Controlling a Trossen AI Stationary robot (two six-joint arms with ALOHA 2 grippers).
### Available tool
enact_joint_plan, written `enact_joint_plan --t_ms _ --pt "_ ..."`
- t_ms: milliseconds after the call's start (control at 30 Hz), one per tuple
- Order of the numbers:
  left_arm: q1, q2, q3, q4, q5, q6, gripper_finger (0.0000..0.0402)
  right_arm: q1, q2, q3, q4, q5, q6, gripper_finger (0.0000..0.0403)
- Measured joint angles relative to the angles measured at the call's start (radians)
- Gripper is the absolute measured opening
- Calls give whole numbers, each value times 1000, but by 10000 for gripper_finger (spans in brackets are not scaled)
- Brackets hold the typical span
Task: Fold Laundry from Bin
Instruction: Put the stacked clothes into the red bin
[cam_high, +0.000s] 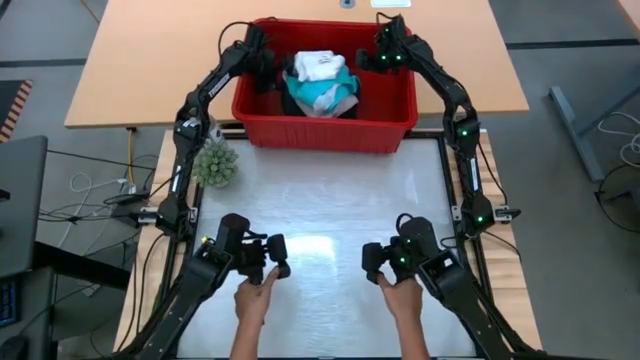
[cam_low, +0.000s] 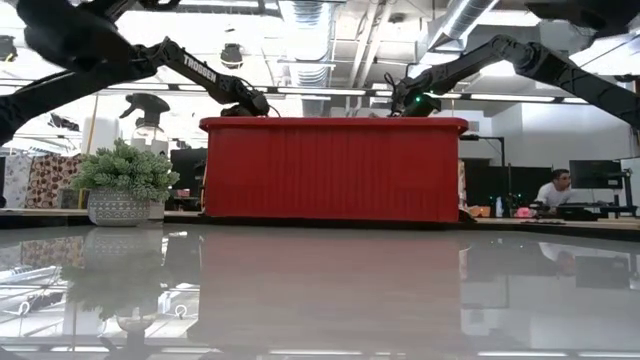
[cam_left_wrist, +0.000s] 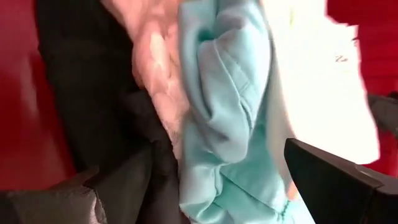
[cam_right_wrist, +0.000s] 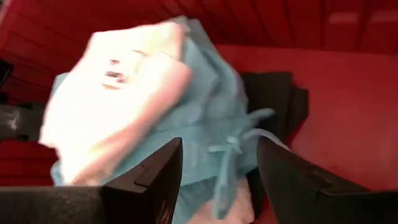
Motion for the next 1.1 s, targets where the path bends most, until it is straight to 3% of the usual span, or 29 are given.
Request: enact_joint_plan --t_ms 333,600,767,967,1100 --pt "-1 -95 0 18 -107 -3 348 3 -49 0 126 -29 -2 228" --pt "-46 -129 0 304 -98 -47 348 35 -55 0 404 -139 85 219" --pt "-82 -130 2 489 -134 -27 348 72 -54 0 421 -120 20 174" --pt "-89 -130 -2 415 -199 -69 348 91 -53 0 447 -114 -44 93" --pt "-91 -126 -8 345 -229 -91 348 87 -52 0 455 -111 -45 61"
